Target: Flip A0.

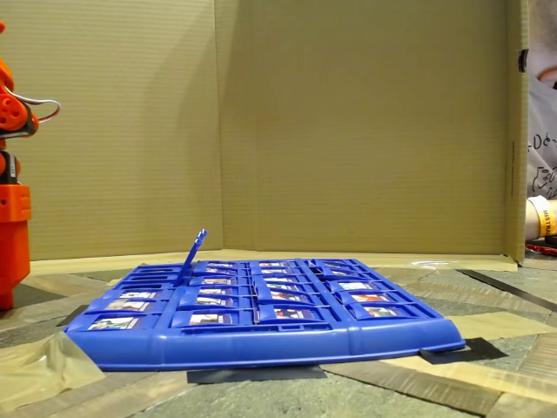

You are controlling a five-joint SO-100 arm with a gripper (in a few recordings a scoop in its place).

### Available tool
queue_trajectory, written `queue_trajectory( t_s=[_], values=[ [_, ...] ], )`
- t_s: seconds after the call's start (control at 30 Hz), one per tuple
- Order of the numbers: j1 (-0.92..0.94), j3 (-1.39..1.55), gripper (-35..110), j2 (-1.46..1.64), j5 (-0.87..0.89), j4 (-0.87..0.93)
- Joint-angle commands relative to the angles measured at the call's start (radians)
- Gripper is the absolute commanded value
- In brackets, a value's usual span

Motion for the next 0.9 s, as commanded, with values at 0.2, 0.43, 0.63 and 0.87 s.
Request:
queue_trajectory(
  t_s=[0.2,0.43,0.63,0.87],
  values=[
    [0.003,-0.048,0,-0.008,-0.025,0.215],
    [-0.006,-0.221,0,-0.009,-0.114,0.696],
    [-0.071,-0.321,0,-0.025,-0.327,1.112],
    [-0.17,-0.36,0,-0.192,-0.69,1.269]
  ],
)
